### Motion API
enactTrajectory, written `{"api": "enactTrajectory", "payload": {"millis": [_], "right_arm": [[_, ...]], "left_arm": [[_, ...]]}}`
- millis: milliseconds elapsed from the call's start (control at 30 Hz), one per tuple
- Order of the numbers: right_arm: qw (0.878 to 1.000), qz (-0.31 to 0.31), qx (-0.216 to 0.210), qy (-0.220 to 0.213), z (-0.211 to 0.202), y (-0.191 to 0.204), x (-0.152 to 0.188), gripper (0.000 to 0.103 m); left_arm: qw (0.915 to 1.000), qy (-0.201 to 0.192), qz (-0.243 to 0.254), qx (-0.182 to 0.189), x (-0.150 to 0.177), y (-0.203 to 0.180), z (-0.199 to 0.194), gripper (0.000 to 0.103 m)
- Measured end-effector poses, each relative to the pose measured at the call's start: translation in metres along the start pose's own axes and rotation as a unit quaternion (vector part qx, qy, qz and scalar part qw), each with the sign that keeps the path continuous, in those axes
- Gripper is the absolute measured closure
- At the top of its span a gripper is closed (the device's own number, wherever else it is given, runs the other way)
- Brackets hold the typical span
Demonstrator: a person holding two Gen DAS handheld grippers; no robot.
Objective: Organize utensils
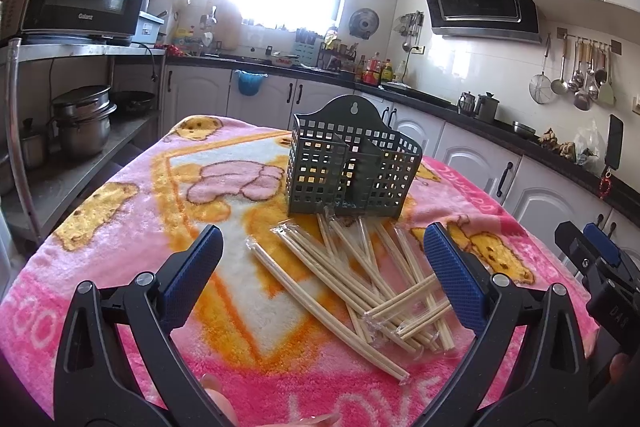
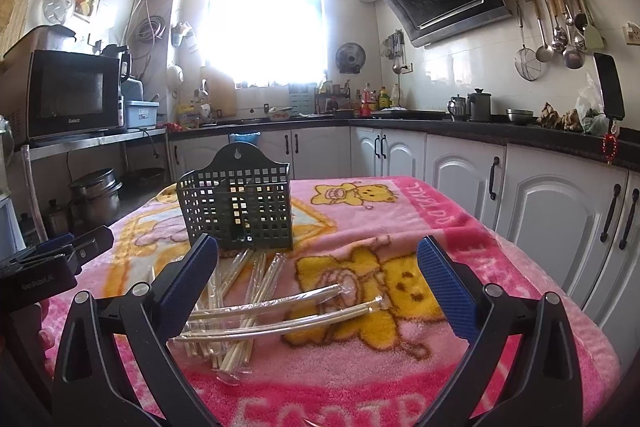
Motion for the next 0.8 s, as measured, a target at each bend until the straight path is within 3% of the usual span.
{"api": "enactTrajectory", "payload": {"millis": [433,800], "right_arm": [[0.999,-0.007,-0.032,0.011,0.02,0.007,-0.019,0.006],[0.994,-0.024,-0.085,0.062,0.057,0.021,-0.037,0.006]], "left_arm": [[0.9994,0.014,-0.023,-0.022,-0.014,0.024,0.013,0.01],[0.9975,0.045,-0.047,-0.03,-0.033,0.051,0.035,0.01]]}}
Point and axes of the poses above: each gripper's, at about its wrist camera, not at the fingertips, and z roughly the way its jaws point, y to its left, x to its underside, the point moved 2 cm from there along z, roughly the way its jaws point, and after that the axes turned 4 degrees about y, right-handed, at the moved point
